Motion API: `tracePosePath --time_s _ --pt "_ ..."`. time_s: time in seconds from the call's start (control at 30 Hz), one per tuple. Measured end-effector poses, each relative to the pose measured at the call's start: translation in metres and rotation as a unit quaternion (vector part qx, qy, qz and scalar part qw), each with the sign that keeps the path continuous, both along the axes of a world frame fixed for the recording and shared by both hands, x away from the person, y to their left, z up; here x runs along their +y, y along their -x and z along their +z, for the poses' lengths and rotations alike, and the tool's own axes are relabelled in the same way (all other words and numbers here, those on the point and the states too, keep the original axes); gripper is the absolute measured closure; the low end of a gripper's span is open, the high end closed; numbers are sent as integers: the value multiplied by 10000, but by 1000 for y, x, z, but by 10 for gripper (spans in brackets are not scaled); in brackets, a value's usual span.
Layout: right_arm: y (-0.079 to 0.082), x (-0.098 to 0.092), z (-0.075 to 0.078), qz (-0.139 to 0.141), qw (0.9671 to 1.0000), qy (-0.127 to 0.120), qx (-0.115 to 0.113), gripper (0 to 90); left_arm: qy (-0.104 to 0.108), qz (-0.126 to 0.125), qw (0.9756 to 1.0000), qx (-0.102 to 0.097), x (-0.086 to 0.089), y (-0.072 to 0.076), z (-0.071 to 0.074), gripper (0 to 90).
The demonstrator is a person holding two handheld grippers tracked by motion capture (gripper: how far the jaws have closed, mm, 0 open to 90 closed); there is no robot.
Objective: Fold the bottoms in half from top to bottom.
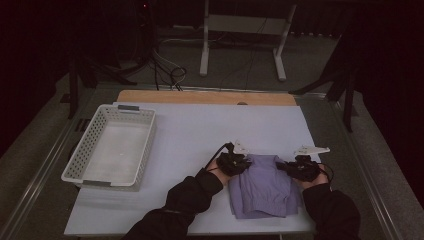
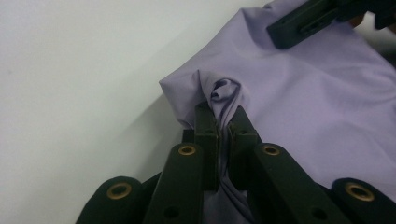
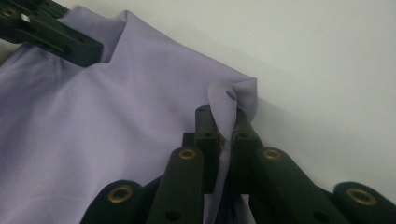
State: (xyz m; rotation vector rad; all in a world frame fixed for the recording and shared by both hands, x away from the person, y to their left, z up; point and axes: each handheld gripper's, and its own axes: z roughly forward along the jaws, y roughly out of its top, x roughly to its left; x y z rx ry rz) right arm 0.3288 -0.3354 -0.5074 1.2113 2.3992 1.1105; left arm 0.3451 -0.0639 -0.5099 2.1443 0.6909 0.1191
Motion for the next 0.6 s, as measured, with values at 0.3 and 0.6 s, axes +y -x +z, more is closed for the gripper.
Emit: tracePosePath --time_s 0.3,0.6 --pt "4 -5 13 76 9995 -234 -175 854 239 -150 9995 -140 3 12 22 860" --pt "8 -3 27 211 9986 -380 -311 855 478 -336 9975 -387 6 34 52 861"
